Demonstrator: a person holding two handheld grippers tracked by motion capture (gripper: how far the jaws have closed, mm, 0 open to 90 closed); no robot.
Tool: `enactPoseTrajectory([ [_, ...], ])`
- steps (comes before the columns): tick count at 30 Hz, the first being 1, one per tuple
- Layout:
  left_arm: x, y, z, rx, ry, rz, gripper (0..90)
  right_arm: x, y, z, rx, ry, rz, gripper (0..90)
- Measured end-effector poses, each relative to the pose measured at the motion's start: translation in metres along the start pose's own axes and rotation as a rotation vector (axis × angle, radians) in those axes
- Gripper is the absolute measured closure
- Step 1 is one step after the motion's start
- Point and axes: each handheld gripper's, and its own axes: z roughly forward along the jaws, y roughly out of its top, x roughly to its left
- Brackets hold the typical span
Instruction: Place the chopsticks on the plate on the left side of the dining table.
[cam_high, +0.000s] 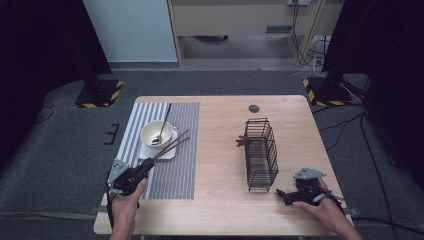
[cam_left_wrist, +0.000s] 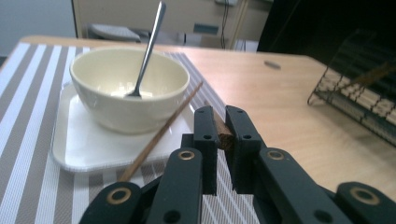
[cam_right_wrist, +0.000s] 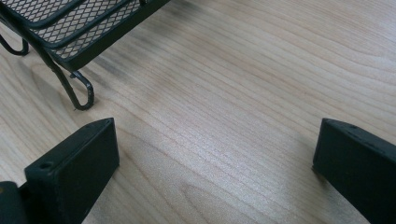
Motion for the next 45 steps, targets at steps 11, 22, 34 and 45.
enactPoseTrajectory([
  [11, 0.007, -0.016, -0.002, 0.119, -0.011, 0.05, 83.1, 0.0, 0.0, 0.0, 0.0, 0.0, 0.0, 0.2],
  [22, 0.022, -0.023, 0.002, 0.184, 0.008, 0.062, 82.8, 0.001, 0.0, 0.0, 0.002, -0.002, 0.005, 0.2],
  [34, 0.025, -0.026, 0.009, 0.235, 0.007, 0.043, 82.6, 0.001, 0.0, 0.0, 0.001, -0.002, 0.006, 0.2],
  [45, 0.025, -0.029, 0.019, 0.281, 0.013, 0.031, 82.7, 0.001, -0.001, -0.001, 0.002, -0.003, 0.009, 0.2],
])
